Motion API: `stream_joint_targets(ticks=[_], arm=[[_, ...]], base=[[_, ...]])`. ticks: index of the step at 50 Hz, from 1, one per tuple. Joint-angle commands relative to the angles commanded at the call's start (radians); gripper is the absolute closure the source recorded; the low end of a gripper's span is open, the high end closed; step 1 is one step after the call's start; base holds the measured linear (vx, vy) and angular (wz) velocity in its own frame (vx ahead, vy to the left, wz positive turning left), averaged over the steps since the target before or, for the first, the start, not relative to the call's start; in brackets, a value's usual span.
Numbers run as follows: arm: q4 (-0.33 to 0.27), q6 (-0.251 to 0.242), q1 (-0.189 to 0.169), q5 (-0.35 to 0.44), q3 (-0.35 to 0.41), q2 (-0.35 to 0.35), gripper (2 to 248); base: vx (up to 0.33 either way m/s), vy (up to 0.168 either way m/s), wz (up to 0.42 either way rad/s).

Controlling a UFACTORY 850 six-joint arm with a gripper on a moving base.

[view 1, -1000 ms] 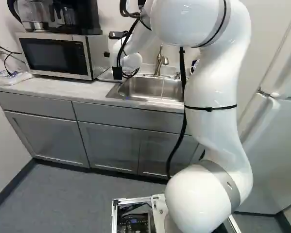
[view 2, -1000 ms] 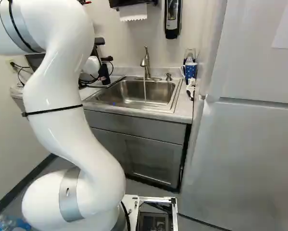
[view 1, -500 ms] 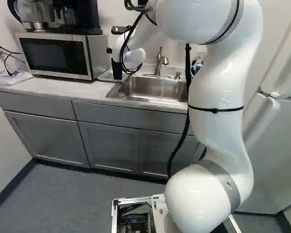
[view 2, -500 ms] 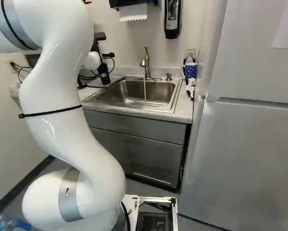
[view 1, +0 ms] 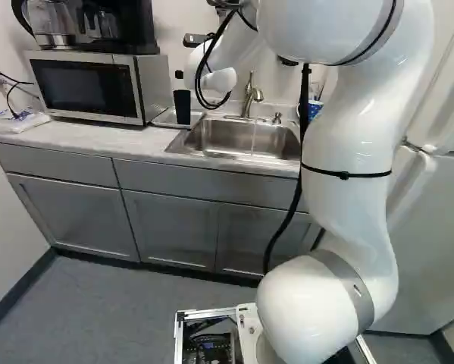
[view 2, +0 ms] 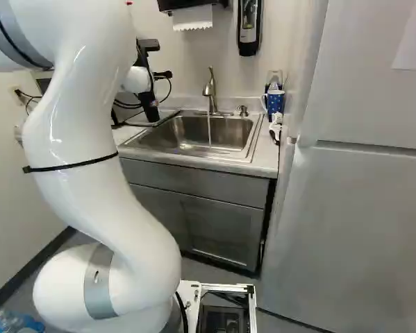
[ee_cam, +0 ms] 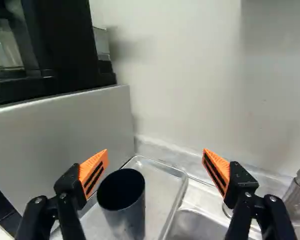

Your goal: Rinse the cup and place it in the tray

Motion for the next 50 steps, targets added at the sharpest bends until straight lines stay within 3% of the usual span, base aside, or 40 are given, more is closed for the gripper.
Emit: stream_joint_targets(ticks=[50], arm=[[0.0, 0.0, -0.123, -0.063, -0.01, 0.082, 3]], base=[[0.0, 0.0, 0.0]])
